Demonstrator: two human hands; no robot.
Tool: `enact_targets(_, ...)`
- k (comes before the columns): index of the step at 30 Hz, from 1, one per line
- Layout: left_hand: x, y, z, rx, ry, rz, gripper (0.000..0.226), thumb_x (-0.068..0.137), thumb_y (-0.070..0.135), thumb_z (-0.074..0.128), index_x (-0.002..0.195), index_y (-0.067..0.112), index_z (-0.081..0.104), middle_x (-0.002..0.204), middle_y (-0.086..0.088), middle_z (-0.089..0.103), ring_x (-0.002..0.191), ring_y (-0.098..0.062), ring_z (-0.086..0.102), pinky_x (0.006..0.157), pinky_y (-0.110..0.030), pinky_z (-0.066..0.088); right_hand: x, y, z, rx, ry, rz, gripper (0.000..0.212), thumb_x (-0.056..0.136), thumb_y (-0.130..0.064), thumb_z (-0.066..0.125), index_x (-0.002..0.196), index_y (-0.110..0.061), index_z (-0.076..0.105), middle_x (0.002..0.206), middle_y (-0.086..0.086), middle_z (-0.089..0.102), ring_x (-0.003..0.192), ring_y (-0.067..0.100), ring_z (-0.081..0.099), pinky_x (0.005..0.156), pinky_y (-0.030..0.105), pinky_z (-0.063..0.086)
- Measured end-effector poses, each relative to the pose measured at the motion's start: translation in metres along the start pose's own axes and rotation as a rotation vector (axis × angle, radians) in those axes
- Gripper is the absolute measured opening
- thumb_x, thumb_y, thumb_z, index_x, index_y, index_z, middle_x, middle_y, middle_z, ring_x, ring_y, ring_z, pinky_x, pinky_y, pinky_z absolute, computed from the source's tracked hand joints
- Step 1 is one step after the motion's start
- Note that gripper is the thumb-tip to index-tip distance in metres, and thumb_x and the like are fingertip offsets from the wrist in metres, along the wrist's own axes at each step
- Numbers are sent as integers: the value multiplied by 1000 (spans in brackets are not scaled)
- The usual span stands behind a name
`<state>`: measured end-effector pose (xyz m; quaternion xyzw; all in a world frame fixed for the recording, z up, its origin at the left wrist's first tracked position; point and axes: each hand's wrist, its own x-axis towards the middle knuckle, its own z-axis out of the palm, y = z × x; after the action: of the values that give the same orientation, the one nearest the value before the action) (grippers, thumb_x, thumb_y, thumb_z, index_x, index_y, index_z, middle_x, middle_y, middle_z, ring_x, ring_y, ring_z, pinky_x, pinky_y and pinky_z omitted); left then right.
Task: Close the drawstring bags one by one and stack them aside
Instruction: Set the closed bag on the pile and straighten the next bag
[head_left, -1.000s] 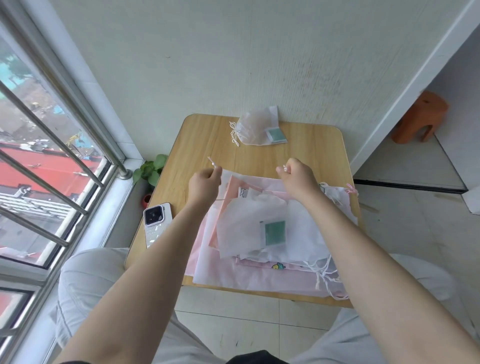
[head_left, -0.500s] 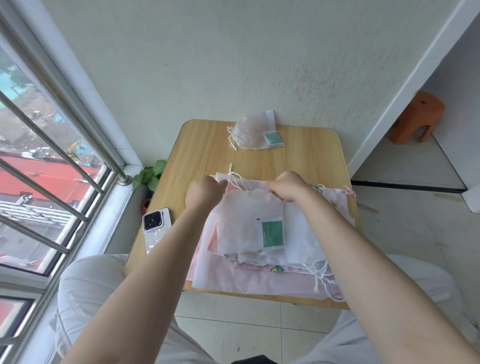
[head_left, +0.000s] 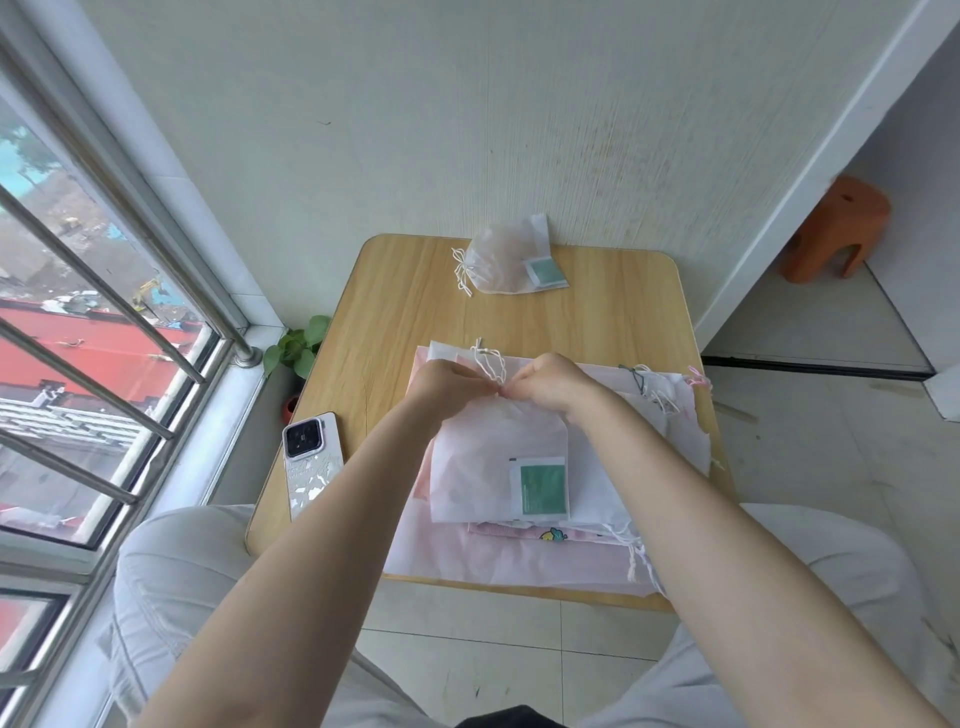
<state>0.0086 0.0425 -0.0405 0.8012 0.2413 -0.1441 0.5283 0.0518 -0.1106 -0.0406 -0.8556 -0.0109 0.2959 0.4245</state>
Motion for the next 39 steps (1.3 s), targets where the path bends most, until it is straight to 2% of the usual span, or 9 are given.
enact_targets(4,-5,11,-2,-213,9,121,10,76,12,78,85,9,75,79,-2,69,75,-15,61,74,-24,50,-7,-7,-2,40,4,-64,14,82,-18,73,85,-5,76,79,2,64,79,15,58,73,26,42)
enact_targets(9,-6,22,-4,-186,29,133,34,56,29,80,85,15,68,78,1,73,85,-21,70,85,-35,55,-12,-16,-7,81,56,-136,24,83,-29,75,87,-6,77,82,6,68,77,13,56,72,27,41)
enact_targets(13,-8,20,-4,-137,66,44,39,58,28,85,89,20,62,103,-5,66,85,-19,62,63,-26,46,-12,-17,-9,90,122,-164,27,86,-27,72,92,-1,72,82,3,65,80,13,56,71,26,42)
enact_targets(19,-13,15,-2,-69,-27,31,7,76,13,77,79,13,71,74,-1,62,64,-11,55,55,-17,41,-16,-16,-6,61,140,-214,22,91,-20,66,88,2,70,71,-1,65,74,9,60,75,26,45)
enact_targets(24,-15,17,-4,-162,60,51,22,73,18,82,93,15,73,78,2,68,66,-6,59,54,-14,42,-18,-15,-3,80,167,-245,18,91,-20,66,86,-4,69,69,-5,65,72,9,59,69,22,44)
enact_targets(28,-18,17,-4,-399,64,85,30,76,14,78,103,12,65,78,-7,73,74,-18,65,84,-36,54,-21,-17,-7,91,167,-233,17,93,-23,64,90,-7,69,70,-5,67,69,7,57,72,26,45)
enact_targets(30,-18,16,-4,-530,17,86,33,73,8,78,102,8,62,81,-13,72,74,-23,67,87,-43,54,-22,-18,-10,79,153,-223,15,93,-22,64,93,-8,68,71,-5,67,66,4,54,69,24,43)
enact_targets(34,-17,17,-9,-707,-126,127,22,84,-5,66,103,4,58,83,-15,70,70,-25,67,72,-36,56,-24,-18,-11,106,139,-205,16,92,-22,64,96,-6,67,70,-3,66,61,6,52,59,18,42)
enact_targets(39,-22,20,-10,-341,-212,133,18,87,-2,65,103,4,59,83,-13,73,62,-20,62,57,-24,53,-26,-26,-12,339,324,-252,20,92,-25,62,93,-5,69,69,0,64,59,10,56,58,21,50)
